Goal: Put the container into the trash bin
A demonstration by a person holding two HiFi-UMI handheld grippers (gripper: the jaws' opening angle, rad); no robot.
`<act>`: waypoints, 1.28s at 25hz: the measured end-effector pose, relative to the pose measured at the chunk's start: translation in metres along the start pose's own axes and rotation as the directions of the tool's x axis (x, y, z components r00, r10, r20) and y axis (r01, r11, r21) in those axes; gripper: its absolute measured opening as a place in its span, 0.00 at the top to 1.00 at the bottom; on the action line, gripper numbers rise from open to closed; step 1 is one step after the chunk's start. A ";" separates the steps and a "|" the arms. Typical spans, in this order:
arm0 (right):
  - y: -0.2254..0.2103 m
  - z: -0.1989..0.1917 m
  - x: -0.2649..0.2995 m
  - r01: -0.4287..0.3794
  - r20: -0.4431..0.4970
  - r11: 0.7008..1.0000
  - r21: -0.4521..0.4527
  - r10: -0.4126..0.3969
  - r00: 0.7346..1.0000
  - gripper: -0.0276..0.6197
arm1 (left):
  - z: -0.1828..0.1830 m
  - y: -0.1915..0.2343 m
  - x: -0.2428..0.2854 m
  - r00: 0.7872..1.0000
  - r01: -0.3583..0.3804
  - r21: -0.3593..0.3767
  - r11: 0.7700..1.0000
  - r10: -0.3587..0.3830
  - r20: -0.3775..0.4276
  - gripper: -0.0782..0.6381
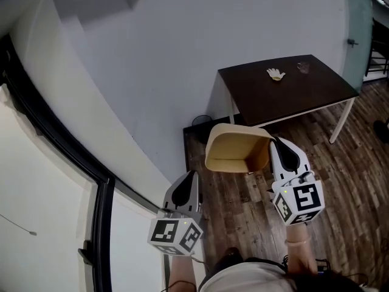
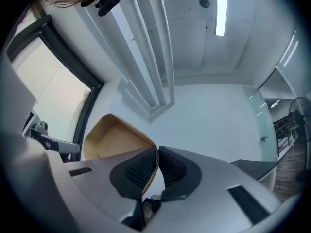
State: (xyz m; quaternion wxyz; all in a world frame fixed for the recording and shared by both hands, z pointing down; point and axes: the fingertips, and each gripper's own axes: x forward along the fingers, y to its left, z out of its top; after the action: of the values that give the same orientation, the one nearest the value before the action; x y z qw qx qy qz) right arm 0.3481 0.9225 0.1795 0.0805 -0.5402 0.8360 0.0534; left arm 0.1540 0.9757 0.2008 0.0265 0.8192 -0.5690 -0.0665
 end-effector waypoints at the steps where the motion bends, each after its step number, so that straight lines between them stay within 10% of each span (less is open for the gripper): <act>1: 0.001 -0.003 0.005 0.008 -0.007 1.000 0.005 -0.008 1.000 0.92 | -0.001 0.006 0.002 1.000 0.001 0.001 1.000 -0.001 -0.002 0.86; 32: 0.015 -0.062 0.165 -0.017 -0.084 1.000 0.014 0.018 0.996 0.92 | -0.015 0.136 0.105 1.000 -0.013 -0.038 0.999 0.012 -0.021 0.86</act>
State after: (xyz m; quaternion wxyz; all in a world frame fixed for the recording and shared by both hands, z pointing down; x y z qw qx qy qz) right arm 0.2629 0.7703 0.2085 0.0483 -0.5340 0.8437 0.0255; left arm 0.0660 0.8295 0.2240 0.0485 0.8155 -0.5726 -0.0685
